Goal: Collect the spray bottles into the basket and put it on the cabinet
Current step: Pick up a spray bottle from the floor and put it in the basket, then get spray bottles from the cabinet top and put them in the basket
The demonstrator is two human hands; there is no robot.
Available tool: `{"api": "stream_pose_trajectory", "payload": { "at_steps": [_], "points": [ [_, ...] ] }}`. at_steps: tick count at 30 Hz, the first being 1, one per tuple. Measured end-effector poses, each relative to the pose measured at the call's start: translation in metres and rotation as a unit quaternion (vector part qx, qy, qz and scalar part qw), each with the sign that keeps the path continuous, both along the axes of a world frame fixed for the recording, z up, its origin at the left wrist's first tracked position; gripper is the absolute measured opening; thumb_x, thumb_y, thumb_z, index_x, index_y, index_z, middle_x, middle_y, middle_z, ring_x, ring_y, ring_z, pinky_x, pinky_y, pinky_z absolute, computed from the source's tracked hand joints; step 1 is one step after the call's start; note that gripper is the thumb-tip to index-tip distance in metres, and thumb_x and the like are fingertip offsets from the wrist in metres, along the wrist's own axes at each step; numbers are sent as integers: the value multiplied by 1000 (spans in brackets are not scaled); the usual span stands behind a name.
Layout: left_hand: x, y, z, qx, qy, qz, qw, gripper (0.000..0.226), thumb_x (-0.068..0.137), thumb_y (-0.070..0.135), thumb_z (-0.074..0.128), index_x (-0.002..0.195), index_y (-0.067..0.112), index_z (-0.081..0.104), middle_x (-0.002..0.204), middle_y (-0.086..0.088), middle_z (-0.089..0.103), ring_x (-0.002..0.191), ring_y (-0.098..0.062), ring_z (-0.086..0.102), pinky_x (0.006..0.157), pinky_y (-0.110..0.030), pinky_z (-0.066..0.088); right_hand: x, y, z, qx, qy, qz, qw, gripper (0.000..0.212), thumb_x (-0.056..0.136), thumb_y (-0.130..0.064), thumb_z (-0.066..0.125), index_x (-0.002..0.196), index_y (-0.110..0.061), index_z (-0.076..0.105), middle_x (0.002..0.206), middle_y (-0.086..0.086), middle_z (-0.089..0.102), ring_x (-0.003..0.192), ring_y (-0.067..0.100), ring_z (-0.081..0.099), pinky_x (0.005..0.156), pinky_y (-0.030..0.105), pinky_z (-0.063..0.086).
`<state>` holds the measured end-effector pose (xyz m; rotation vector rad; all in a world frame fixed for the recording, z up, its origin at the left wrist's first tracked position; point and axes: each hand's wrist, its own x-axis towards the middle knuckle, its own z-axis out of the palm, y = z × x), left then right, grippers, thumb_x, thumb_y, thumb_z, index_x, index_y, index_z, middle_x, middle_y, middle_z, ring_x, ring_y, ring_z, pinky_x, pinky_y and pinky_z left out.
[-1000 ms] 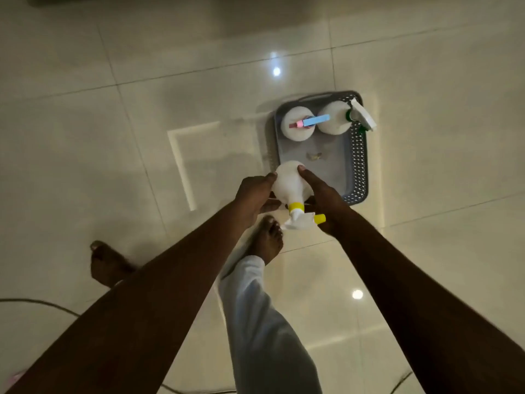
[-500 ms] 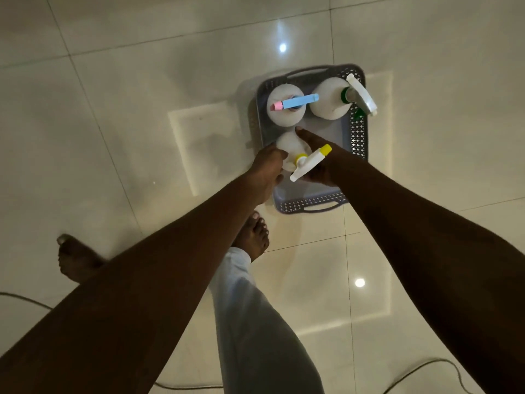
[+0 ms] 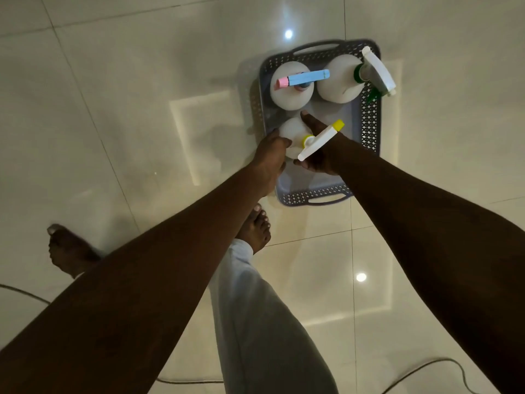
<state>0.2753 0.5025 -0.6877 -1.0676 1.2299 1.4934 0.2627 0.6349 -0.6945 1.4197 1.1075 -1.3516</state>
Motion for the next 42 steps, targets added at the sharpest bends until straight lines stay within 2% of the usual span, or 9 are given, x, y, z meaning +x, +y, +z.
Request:
{"api": "stream_pose_trajectory", "payload": {
  "at_steps": [3,9,16,18,20,24,30,35,42],
  "points": [
    [-1,-1,1,-9,11,0,1000,48,105,9,47,152,14,50,148,-19,60,137,-39,57,99,-37,50,0,0,1,-15,-3,-4,1000,81,92,-72,63,142,-8,60,127,17,67,88,29,70,50,25,61],
    [-1,-14,25,14,38,28,999,47,105,2,45,151,7,51,148,-22,57,133,-41,59,108,-49,55,12,-5,-2,30,20,-64,997,66,99,-60,61,139,-8,59,131,26,64,99,40,71,76,48,64],
    [9,-50,93,-11,25,-13,1000,42,109,11,42,149,9,52,151,-18,58,139,-35,56,120,-44,43,72,-41,50,63,-46,-72,994,58,107,-48,40,140,-2,53,132,27,65,106,40,67,80,45,59],
    [11,-63,118,-32,26,-39,998,42,110,12,41,150,8,51,154,-15,55,144,-33,51,124,-43,38,83,-63,78,61,-42,-65,995,53,107,-46,42,136,-4,58,132,24,68,106,37,66,91,46,58],
    [12,-83,146,-51,65,-86,993,42,108,11,43,149,8,54,153,-15,56,143,-33,52,123,-47,38,85,-93,113,74,-10,-88,993,49,107,-44,47,130,-5,63,125,21,73,102,34,68,97,45,56],
    [-2,-139,205,-80,122,-159,976,40,104,15,53,143,13,61,146,-13,62,137,-30,57,119,-50,43,65,-160,184,66,73,-145,985,33,108,-35,51,115,-7,68,108,17,74,94,30,67,76,35,52],
    [-57,-242,290,-126,193,-155,961,33,102,22,58,133,21,68,135,-5,69,128,-24,64,115,-51,48,14,-256,283,65,169,-160,970,33,108,-34,55,120,-10,73,116,12,80,105,27,75,99,48,60],
    [-109,-319,363,-145,241,-152,947,32,102,23,57,132,21,68,135,-3,68,128,-24,63,115,-52,47,-33,-317,353,68,246,-123,959,23,104,-24,59,116,-15,76,114,10,81,113,31,76,100,50,60],
    [-195,-396,449,-170,298,-130,930,31,102,20,59,131,16,69,130,-4,70,125,-24,64,115,-49,48,-98,-341,424,90,313,-59,944,20,102,-27,66,116,-18,77,114,4,81,110,24,76,79,33,58]
  ]
}}
